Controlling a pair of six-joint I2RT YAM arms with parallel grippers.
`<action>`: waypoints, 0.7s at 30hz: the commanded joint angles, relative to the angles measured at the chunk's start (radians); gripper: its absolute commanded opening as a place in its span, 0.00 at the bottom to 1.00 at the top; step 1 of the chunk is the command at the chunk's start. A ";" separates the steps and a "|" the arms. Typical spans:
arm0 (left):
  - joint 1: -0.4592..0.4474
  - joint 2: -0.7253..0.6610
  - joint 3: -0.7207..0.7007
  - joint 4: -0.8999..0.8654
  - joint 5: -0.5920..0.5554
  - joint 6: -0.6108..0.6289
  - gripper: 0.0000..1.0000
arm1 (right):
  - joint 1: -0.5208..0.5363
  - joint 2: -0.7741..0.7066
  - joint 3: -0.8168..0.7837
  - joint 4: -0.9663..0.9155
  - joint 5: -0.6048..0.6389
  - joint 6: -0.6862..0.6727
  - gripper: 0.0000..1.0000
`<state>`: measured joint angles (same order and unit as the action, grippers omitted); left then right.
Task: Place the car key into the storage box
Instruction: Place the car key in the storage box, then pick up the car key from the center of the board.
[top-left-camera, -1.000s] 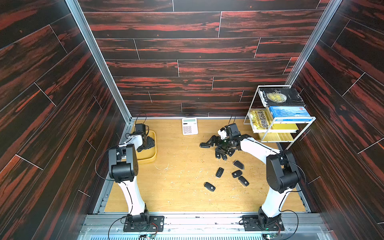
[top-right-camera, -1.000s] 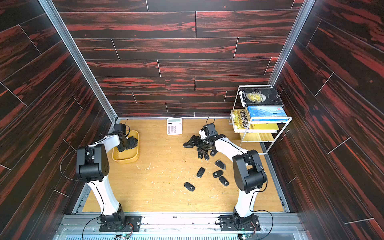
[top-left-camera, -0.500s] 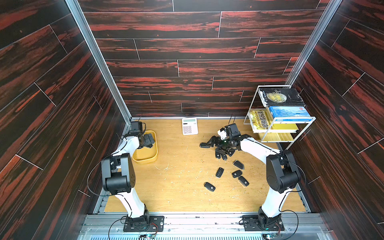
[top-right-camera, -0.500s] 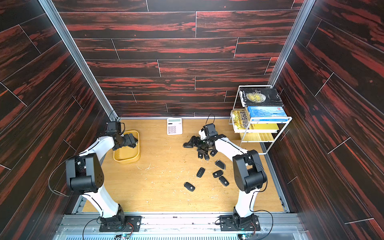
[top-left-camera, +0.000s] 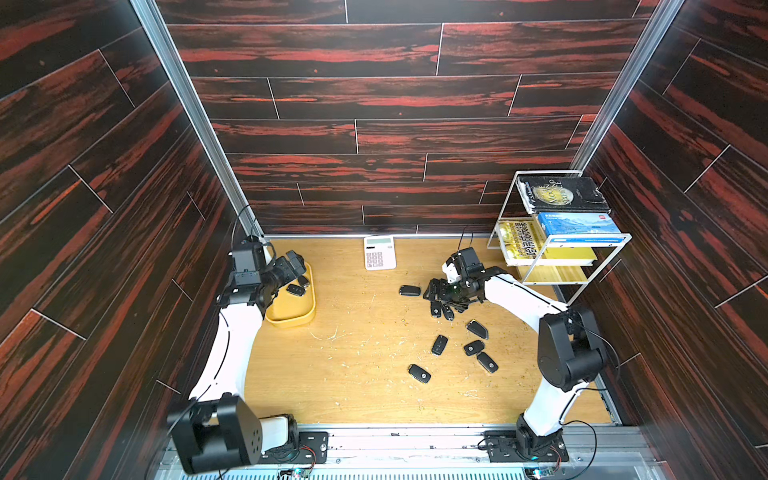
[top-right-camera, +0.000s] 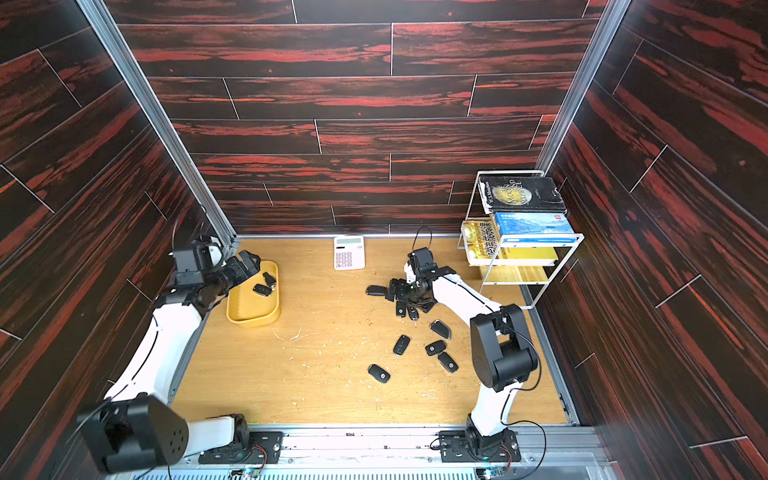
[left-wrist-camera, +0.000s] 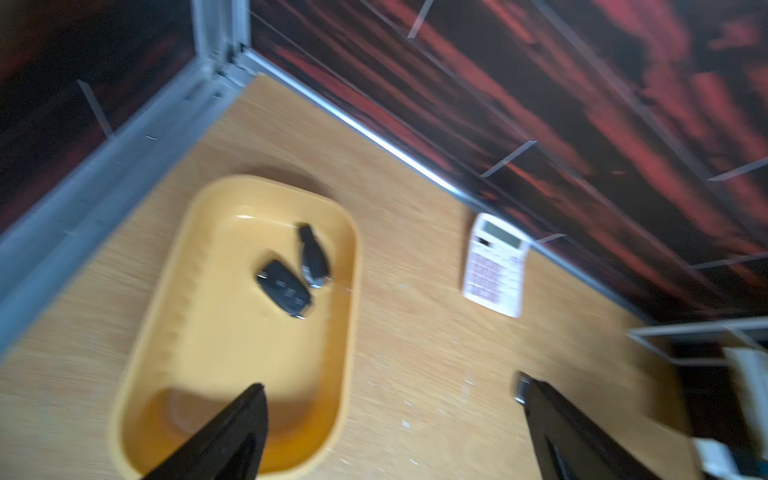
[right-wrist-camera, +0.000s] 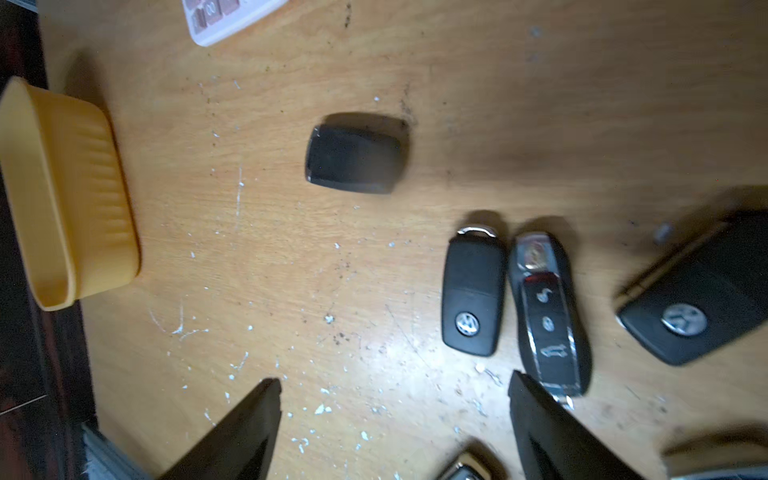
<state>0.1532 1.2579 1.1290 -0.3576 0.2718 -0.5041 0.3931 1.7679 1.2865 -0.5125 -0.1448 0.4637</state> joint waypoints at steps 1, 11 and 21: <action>-0.012 -0.067 -0.073 -0.021 0.141 -0.073 1.00 | -0.003 -0.078 -0.078 -0.067 0.058 -0.046 0.89; -0.047 -0.158 -0.167 -0.084 0.124 -0.042 1.00 | 0.187 -0.312 -0.320 -0.083 0.041 -0.097 0.88; -0.053 -0.164 -0.167 -0.062 0.135 -0.055 1.00 | 0.438 -0.268 -0.297 -0.196 0.199 -0.175 0.88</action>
<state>0.1051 1.1179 0.9630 -0.4252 0.3969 -0.5552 0.7998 1.4712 0.9714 -0.6392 -0.0132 0.3206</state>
